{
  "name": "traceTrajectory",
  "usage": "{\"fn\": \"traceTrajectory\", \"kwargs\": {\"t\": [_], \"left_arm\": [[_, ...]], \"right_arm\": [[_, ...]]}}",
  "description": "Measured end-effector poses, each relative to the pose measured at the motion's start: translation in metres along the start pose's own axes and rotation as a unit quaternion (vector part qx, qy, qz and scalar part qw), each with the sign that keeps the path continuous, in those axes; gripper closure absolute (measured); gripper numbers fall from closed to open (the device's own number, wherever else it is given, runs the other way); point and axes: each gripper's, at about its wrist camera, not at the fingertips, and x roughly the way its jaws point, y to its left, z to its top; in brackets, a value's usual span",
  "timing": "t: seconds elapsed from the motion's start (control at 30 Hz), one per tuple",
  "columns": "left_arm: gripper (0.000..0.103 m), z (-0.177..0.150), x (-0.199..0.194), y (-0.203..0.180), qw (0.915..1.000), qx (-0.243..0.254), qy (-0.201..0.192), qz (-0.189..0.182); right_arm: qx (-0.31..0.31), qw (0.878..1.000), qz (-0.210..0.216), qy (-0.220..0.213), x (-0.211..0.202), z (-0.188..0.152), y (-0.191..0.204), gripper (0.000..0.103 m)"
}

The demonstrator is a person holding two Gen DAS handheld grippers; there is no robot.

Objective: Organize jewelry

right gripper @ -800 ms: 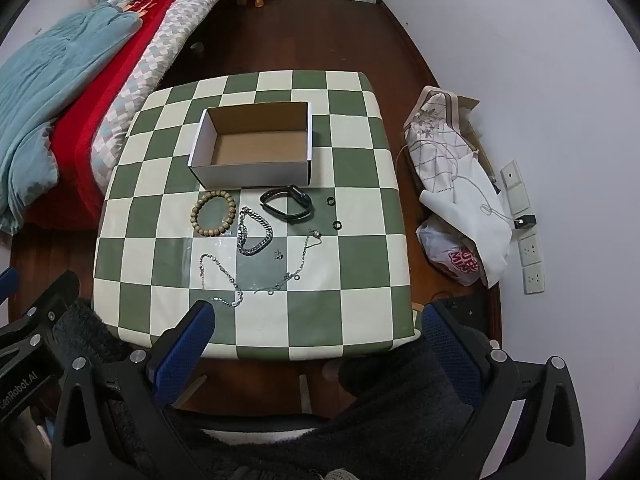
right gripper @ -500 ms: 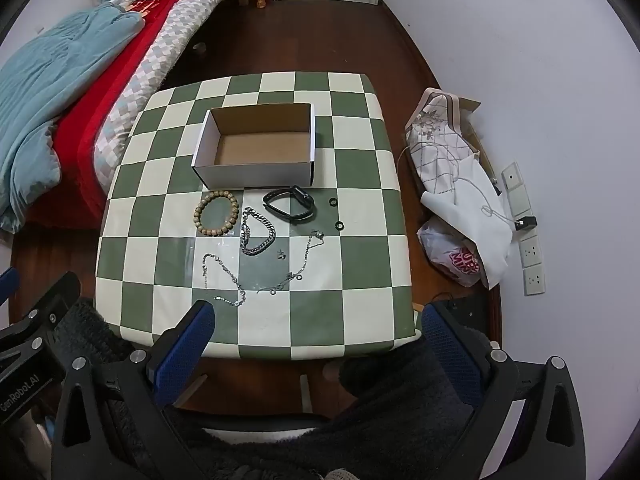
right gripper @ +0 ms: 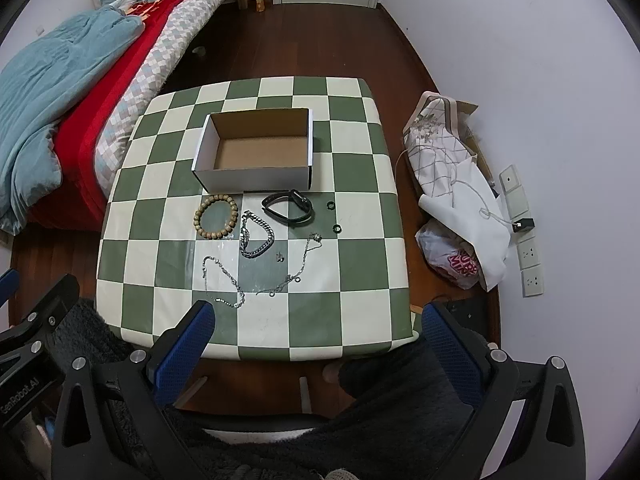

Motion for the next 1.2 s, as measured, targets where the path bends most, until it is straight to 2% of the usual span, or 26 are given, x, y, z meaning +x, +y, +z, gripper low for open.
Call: {"fn": "traceTrajectory", "kwargs": {"t": [1.2], "left_arm": [[0.0, 0.0, -0.008, -0.001, 0.9999, -0.002, -0.01, -0.003]], "right_arm": [[-0.003, 1.0, -0.001, -0.012, -0.013, 0.001, -0.001, 0.0]]}}
